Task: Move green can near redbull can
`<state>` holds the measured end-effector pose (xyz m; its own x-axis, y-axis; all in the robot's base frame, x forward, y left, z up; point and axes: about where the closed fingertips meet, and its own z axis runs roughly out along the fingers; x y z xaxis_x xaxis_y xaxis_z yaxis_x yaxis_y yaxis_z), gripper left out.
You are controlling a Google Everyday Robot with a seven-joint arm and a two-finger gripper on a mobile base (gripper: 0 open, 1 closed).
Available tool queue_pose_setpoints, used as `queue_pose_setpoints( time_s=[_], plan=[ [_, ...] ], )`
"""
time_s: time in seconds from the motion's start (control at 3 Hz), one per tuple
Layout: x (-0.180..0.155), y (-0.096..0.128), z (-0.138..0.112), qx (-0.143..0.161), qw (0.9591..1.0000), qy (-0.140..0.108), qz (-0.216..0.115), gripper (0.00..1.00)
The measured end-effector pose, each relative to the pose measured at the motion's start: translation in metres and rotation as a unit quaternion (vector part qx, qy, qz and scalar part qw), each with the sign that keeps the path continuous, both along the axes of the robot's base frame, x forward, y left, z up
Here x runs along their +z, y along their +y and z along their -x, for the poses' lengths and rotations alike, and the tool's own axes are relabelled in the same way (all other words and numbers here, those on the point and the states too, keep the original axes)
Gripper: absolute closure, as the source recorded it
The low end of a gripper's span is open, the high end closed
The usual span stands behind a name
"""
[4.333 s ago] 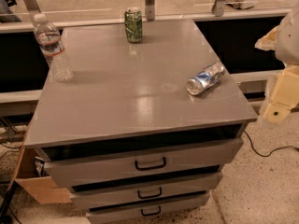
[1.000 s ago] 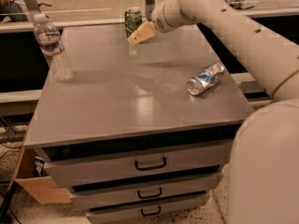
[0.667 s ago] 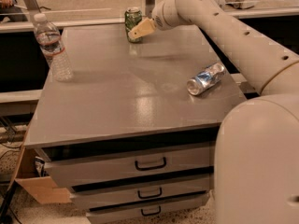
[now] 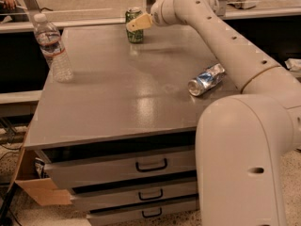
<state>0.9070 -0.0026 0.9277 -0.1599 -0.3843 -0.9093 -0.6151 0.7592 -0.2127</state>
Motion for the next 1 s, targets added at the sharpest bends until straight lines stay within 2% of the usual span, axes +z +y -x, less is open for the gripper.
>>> queue_pose_setpoints(
  time_s=[0.33, 0.67, 1.0],
  plan=[
    [0.000, 0.025, -0.011, 0.016, 0.9993, 0.006, -0.033, 0.00],
    [-0.011, 0.041, -0.019, 0.018, 0.9987, 0.023, -0.043, 0.00],
    [-0.026, 0.036, -0.025, 0.007, 0.9978, 0.042, -0.050, 0.24]
  ],
)
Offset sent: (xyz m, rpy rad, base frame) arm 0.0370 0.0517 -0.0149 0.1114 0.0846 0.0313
